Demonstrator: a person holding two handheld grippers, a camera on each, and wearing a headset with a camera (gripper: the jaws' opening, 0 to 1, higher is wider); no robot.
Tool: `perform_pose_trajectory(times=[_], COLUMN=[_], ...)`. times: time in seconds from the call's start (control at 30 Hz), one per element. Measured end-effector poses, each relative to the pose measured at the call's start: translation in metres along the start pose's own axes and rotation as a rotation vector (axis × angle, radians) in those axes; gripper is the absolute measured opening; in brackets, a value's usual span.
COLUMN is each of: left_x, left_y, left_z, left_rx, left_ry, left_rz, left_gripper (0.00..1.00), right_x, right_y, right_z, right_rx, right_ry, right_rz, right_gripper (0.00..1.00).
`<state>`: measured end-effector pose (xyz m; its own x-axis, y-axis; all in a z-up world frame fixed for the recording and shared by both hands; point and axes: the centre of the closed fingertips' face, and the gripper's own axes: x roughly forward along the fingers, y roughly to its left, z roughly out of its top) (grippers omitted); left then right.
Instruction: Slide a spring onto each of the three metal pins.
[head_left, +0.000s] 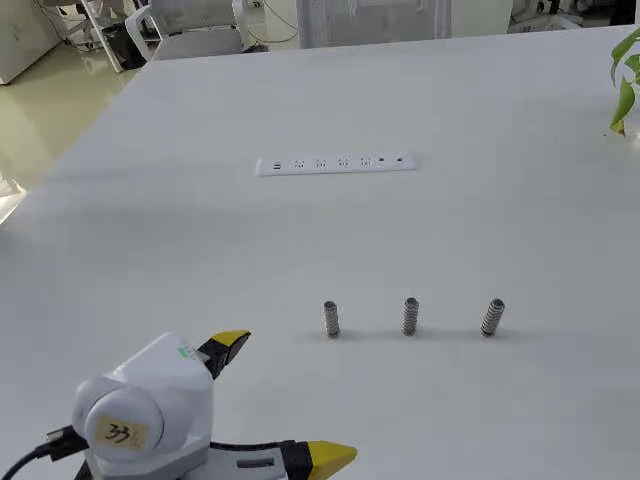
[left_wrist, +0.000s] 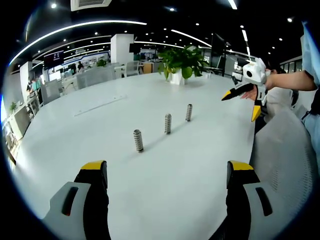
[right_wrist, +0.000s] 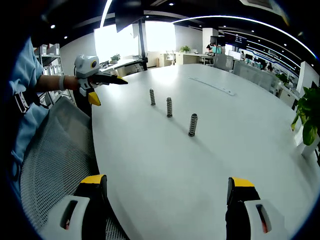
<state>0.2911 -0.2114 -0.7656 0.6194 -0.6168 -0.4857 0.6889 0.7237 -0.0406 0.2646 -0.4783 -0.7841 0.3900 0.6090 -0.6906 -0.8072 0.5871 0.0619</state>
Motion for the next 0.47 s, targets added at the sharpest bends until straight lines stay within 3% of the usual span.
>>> perform_pose_trajectory(times=[0.07,0.1,0.27,0.33,0.47], left_x=[-0.002,-0.002,-0.002,-0.002,0.001], left_y=[0.0,0.0,0.0,-0.002,-0.001], left_z=[-0.001,-0.002,0.0,-0.001,-0.001], left_rx=[-0.008,-0.017,-0.041,-0.047,-0.04], left_ry=[0.004,0.009,-0.009,-0.001,0.001], left_rz=[0.008,0.012,0.023,0.019,0.024], left_gripper=[0.99,0.99,0.99,0.99,0.99], right_x=[0.001,0.001,0.003,0.003,0.006], right_y=[-0.001,-0.005,-0.002,0.001,0.008], right_z=[0.006,0.015,0.019,0.024,0.017], right_rx=[-0.001,-0.011,-0.017,-0.002,-0.003], right_ry=[-0.028,-0.078,-0.072,-0.106,-0.094], right_rz=[-0.014,-0.035,-0.035,-0.034,-0.02], right_gripper=[0.99,0.99,0.99,0.99,0.99])
